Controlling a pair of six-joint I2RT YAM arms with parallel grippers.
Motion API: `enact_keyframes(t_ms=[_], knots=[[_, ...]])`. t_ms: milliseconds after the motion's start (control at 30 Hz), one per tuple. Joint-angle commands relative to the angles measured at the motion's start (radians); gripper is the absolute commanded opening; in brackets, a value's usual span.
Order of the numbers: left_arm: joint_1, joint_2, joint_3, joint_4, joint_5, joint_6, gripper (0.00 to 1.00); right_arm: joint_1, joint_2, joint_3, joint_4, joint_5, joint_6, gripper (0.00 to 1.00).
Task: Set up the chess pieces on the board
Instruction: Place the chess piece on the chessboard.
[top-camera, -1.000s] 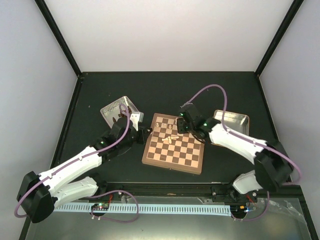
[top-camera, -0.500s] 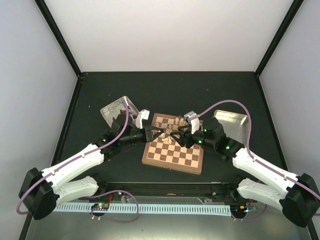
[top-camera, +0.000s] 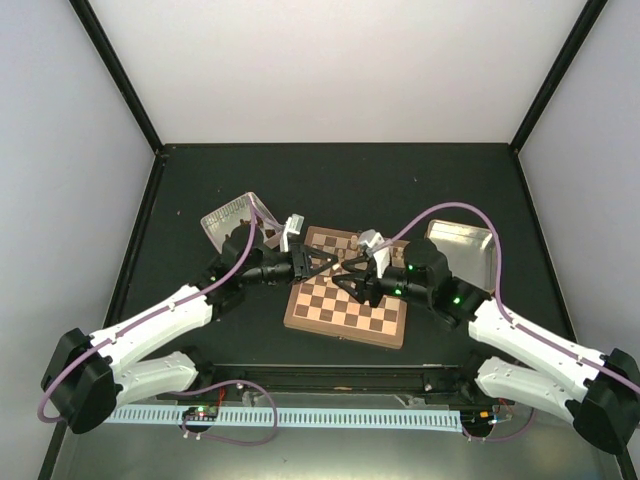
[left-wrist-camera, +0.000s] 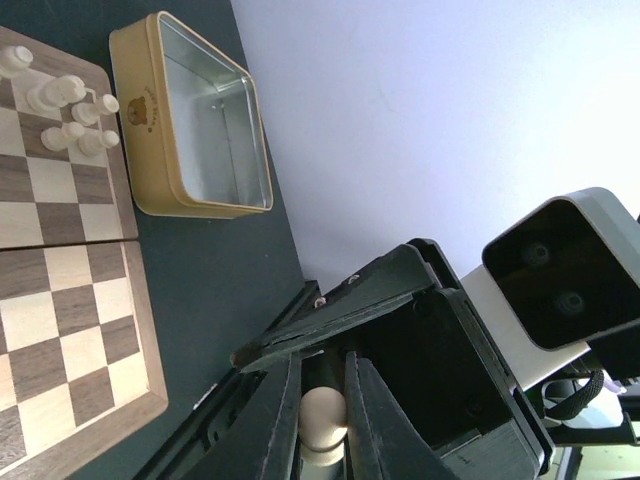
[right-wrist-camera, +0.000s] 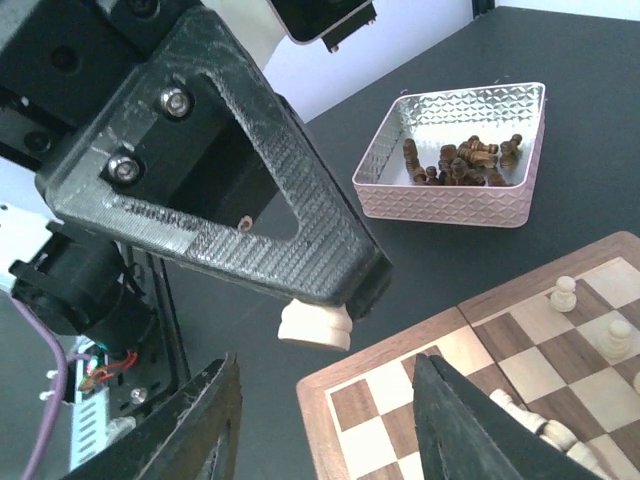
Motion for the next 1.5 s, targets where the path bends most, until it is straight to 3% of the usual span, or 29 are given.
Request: enact_keyframes(t_ms=[0, 167, 400, 500, 600, 700, 833, 933, 1233, 1333, 1467], knots=[[0.006, -0.003, 0.025, 0.036, 0.042, -0.043, 0.06, 0.016, 0.012, 0.058, -0.015, -0.012, -0.048, 0.47], [0.003, -0.012, 0.008, 0.018, 0.051, -0.031, 0.07, 0.025, 0.042, 0.079, -0.010, 0.002, -0.050, 0.41], [0.004, -0.032, -0.010, 0.011, 0.046, -0.011, 0.09, 0.028, 0.085, 0.103, -0.015, 0.023, -0.068, 0.09], [0.003, -0.037, -0.012, 0.002, 0.051, 0.006, 0.12, 0.030, 0.081, 0.096, -0.010, 0.045, -0.081, 0.03], [0.006, -0.044, -0.004, -0.033, 0.052, 0.043, 0.23, 0.029, 0.062, 0.083, -0.001, 0.044, -0.108, 0.02], [0.010, -0.050, 0.025, -0.085, 0.068, 0.109, 0.39, 0.030, 0.045, 0.069, -0.011, 0.024, -0.155, 0.01], [0.020, -0.032, 0.097, -0.206, 0.162, 0.271, 0.59, 0.030, 0.016, 0.055, -0.039, -0.027, -0.219, 0.01], [0.031, -0.023, 0.146, -0.317, 0.203, 0.361, 0.59, 0.031, -0.012, 0.036, -0.030, -0.046, -0.239, 0.01], [0.054, -0.011, 0.155, -0.305, 0.268, 0.389, 0.52, 0.031, -0.034, 0.011, -0.025, -0.089, -0.261, 0.02], [0.054, 0.009, 0.156, -0.298, 0.304, 0.386, 0.45, 0.030, -0.035, 0.009, -0.024, -0.085, -0.263, 0.02], [0.054, 0.019, 0.159, -0.296, 0.325, 0.387, 0.28, 0.030, -0.028, 0.008, -0.022, -0.096, -0.267, 0.02]])
